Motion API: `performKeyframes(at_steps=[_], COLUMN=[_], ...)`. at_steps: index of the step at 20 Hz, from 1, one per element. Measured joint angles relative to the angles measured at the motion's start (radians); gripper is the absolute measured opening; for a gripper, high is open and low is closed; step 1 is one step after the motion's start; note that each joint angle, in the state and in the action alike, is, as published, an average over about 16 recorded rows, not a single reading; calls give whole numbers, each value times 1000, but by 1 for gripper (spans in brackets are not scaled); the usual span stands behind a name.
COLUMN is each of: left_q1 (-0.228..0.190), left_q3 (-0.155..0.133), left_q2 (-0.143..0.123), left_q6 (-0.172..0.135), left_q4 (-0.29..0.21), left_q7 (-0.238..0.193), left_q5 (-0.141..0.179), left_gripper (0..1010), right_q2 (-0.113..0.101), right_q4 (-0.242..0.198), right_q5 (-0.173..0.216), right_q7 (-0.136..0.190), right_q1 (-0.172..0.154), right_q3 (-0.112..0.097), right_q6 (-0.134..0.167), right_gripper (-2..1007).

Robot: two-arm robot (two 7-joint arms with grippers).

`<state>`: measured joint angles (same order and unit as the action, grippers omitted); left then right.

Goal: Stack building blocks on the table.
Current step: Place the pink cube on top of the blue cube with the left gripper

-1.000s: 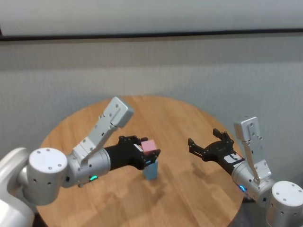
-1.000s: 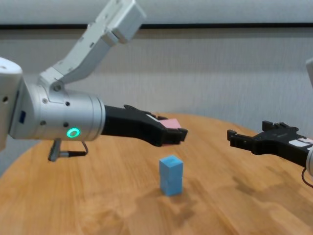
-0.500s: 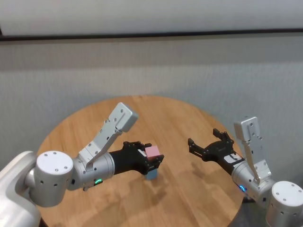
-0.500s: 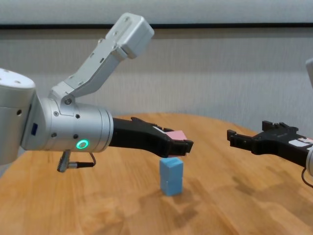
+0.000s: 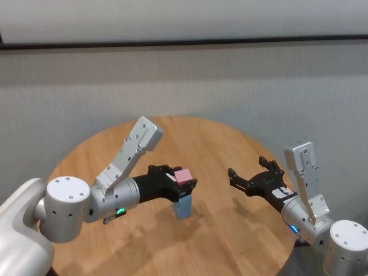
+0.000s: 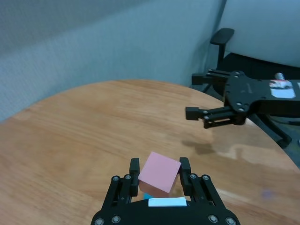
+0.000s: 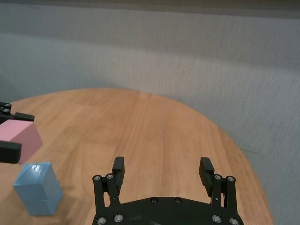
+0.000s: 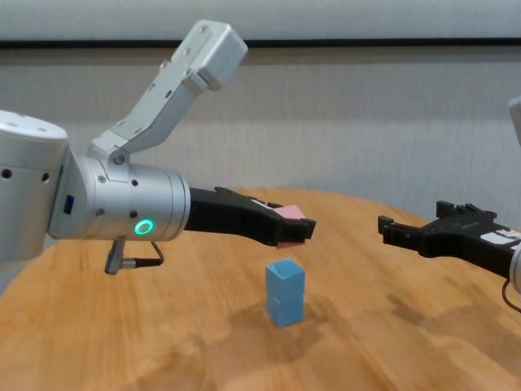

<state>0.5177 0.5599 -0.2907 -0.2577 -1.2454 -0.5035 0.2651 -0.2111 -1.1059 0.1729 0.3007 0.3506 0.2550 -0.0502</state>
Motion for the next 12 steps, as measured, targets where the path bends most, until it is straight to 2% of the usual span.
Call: performKeyframes(at_steps=[12], left_q1=[19], left_q3=[0], left_q2=[16], left_q6=[-1], left_q4=[46], left_q7=[9], left_q5=[1], left_gripper=[528], right_q2=[0], right_q4=[0], right_q5=[0], right_q7=[0], right_q1=[0], right_q3=[0], right_q6=[0], right_gripper=[1005])
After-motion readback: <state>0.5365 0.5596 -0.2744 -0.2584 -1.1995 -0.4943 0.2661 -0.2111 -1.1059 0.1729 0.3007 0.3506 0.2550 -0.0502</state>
